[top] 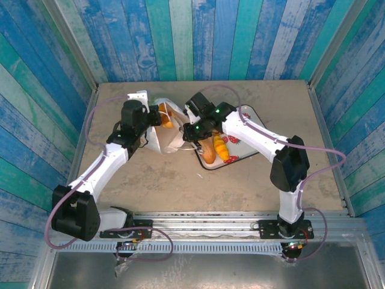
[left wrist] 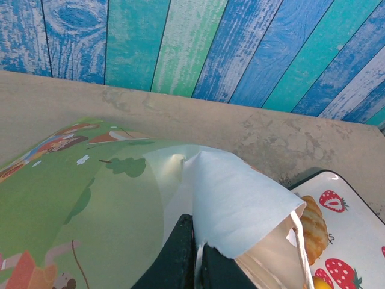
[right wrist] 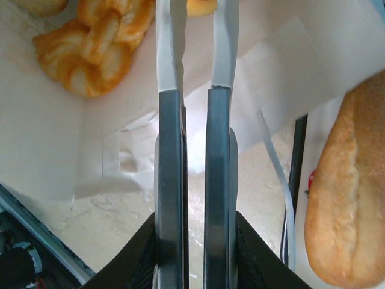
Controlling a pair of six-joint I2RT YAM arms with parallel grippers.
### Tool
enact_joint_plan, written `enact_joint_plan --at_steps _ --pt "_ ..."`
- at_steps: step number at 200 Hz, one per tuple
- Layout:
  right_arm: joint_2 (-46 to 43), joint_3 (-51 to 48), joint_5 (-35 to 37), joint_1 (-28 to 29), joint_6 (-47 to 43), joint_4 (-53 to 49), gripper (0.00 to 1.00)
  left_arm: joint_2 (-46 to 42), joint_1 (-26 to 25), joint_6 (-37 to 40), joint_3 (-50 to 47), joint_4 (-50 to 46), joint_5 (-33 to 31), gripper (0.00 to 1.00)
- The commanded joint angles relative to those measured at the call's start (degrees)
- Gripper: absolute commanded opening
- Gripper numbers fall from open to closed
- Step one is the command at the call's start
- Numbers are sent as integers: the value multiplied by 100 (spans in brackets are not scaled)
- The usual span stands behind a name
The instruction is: Take the fake bread out of the paper bag
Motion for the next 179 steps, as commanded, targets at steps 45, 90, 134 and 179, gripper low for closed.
enact_joint_plan --at_steps 45,90,134,179 --pt "-1179 -592 910 356 -339 -419 14 -106 8 -49 75 15 -119 8" --pt "-1861 -1015 975 508 -488 -593 14 -110 4 -34 105 -14 -174 8" --pt "-2764 -1456 1671 566 -566 -1153 14 -103 8 -14 110 -74 -253 8" --pt "-3348 -1707 3116 538 -637 -1617 14 -146 8 -33 84 -45 -194 7"
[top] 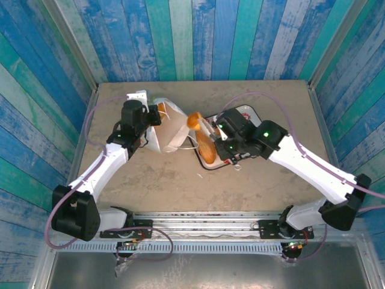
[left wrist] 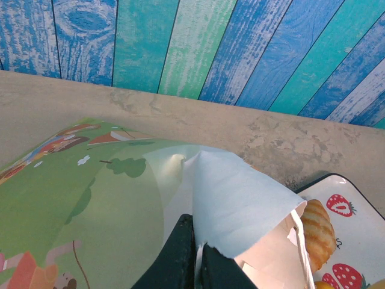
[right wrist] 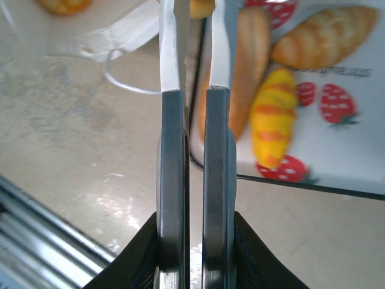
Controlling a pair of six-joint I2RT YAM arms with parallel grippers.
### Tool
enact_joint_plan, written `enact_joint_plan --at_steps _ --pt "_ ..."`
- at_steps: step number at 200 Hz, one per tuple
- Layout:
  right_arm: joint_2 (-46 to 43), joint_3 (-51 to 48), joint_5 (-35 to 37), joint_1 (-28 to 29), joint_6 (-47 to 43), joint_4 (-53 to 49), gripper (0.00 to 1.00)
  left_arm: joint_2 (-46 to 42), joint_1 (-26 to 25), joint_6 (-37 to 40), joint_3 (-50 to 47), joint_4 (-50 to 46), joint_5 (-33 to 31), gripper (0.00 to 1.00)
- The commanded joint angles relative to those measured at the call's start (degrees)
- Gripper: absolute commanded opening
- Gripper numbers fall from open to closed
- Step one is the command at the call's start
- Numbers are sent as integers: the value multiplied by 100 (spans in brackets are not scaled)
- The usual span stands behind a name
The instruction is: Take the fake bread out of the paper bag
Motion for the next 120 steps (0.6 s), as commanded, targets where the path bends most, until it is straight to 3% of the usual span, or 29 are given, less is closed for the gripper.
enact_joint_plan --at_steps 1,75,120 --pt "-186 -92 1198 -2 -115 -351 14 -142 8 -39 82 -39 -64 7" --pt "726 -52 3210 -838 -672 -732 15 -235 4 -33 51 -61 -29 8" --pt "1750 339 3657 -1187 -903 -903 16 -223 5 -39 78 -32 5 8"
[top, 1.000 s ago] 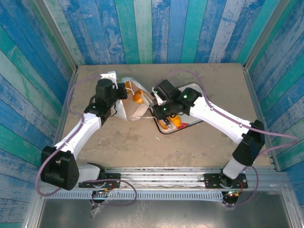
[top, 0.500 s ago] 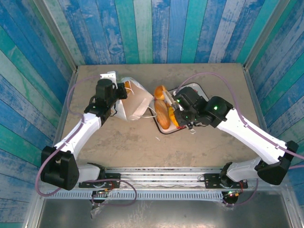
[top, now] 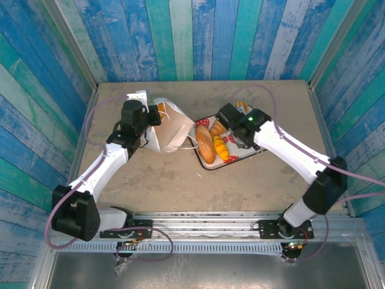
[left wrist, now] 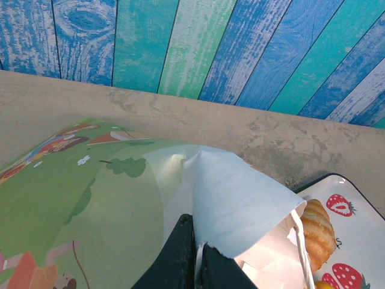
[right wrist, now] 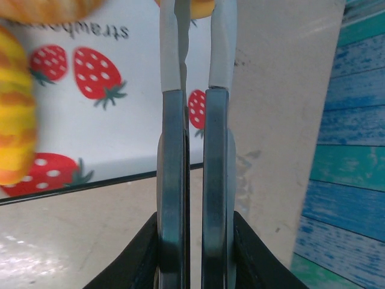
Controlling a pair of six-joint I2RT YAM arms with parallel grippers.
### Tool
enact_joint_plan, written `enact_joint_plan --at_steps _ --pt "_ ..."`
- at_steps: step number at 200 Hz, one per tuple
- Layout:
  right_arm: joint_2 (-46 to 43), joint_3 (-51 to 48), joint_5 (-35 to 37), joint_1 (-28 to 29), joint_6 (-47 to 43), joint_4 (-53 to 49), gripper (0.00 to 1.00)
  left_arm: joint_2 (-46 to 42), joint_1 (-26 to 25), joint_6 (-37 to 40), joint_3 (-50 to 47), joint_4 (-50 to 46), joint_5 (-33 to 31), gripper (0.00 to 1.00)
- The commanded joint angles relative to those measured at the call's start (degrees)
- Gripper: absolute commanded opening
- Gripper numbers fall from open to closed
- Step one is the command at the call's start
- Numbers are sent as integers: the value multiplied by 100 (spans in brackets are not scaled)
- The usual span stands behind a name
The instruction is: Take the fake bread out of the paper bag
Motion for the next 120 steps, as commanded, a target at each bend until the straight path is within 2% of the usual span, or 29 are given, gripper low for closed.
enact_joint_plan --at_steps 1,47,120 --pt "356 307 675 -147 -170 -182 16 -220 6 -40 79 -31 2 8" --pt "1170 497 1242 -330 -236 -345 17 -141 2 -77 82 17 108 8" --pt "1880 722 1460 -521 -409 -421 19 -113 3 -97 86 27 134 8"
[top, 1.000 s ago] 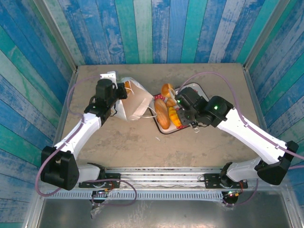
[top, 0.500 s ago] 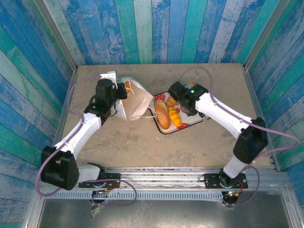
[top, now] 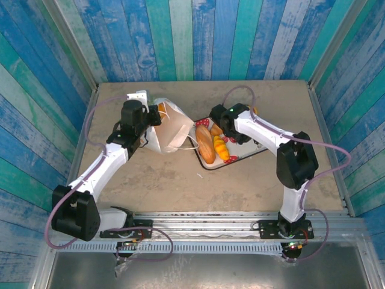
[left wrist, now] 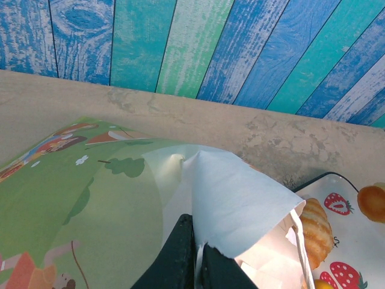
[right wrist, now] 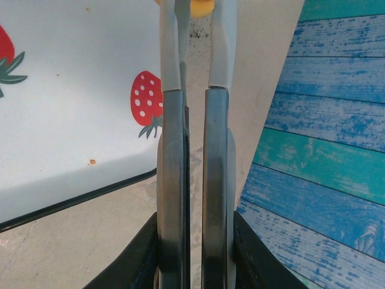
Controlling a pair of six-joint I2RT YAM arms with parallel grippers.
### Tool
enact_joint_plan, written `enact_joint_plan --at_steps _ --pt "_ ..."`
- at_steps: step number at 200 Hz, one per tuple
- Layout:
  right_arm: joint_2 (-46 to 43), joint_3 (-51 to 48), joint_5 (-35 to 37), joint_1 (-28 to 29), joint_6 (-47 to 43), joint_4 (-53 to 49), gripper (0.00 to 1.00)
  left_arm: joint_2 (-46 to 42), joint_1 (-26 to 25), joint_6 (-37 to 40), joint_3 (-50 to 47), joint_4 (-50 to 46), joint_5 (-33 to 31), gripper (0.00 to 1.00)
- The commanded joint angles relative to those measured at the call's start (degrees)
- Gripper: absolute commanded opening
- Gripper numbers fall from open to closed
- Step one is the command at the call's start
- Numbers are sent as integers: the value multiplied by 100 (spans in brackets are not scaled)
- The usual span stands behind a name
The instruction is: Take the fake bread out of the paper bag
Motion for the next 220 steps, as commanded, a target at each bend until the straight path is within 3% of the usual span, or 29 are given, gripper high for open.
enact_joint_plan --at_steps 1,86,163,220 --pt "171 226 393 -42 -34 -162 19 -117 5 -89 88 25 62 8" --pt "812 477 245 2 8 -535 24 -108 0 -89 73 41 71 8" --pt "729 562 -308 299 -111 -506 39 -108 7 -66 143 5 54 7" --pt "589 635 -419 358 -154 -499 45 -104 7 -36 143 -1 57 7"
